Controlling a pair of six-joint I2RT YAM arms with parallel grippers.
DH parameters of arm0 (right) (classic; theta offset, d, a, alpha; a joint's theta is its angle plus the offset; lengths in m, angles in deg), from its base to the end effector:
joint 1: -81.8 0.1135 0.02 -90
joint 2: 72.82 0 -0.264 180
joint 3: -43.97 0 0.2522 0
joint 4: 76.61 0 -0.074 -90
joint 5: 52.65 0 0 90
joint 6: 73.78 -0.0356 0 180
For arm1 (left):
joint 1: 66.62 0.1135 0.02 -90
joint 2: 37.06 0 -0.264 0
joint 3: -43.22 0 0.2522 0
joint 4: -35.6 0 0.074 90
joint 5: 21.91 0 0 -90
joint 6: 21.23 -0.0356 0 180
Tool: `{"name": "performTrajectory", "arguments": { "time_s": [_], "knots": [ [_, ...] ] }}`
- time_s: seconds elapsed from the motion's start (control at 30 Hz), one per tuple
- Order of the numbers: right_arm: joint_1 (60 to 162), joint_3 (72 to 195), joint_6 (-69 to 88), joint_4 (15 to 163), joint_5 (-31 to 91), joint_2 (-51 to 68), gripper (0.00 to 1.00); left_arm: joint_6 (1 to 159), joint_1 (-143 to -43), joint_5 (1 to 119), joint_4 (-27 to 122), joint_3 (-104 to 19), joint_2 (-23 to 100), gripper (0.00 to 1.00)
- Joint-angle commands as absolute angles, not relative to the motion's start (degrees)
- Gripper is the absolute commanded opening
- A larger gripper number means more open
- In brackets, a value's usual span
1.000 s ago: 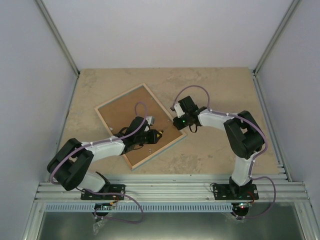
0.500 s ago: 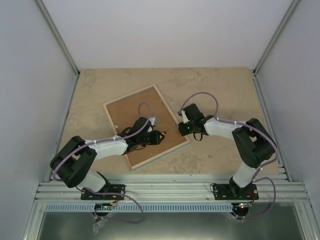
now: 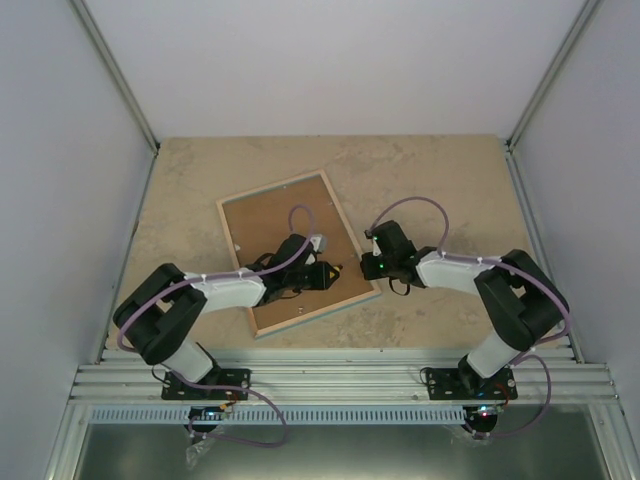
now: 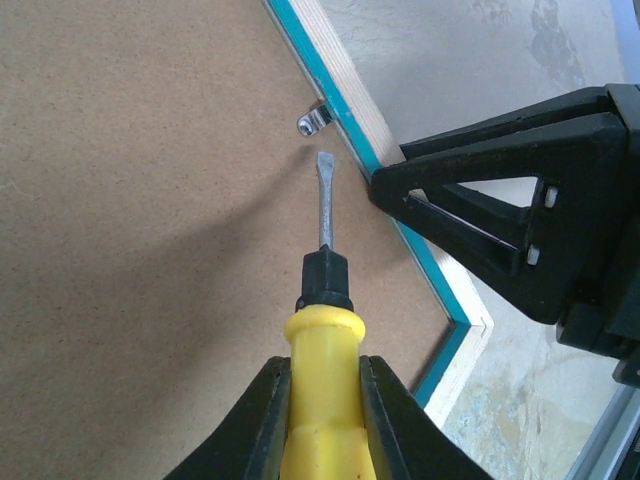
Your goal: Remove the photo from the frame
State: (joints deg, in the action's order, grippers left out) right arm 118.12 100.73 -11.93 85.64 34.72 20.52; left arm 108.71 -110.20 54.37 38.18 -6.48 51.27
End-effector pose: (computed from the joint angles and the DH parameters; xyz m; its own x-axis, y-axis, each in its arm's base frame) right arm 0.2422 0.1801 0.1377 -0.8664 -0.0520 -0.4966 -0.2319 0.9227 0.3080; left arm 0.2050 -0.2067 0.1484 -0.8788 -0.0246 -0.4765 0.3062 0.7368 -0.6028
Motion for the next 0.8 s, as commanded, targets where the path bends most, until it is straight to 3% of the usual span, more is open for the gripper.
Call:
{"name": "performTrajectory", "arguments": {
  "time_s": [0.0, 0.77],
  "knots": [
    [118.3, 99.2, -16.3, 89.3, 34.1, 18.7, 0.00, 109.6, -110.7, 53.2, 36.1, -8.3, 52.3, 0.00],
    [118.3, 97.8, -14.8, 91.6, 32.4, 18.7, 0.00, 110.3, -111.4, 55.3, 36.7, -11.0, 56.5, 0.00]
  ]
}}
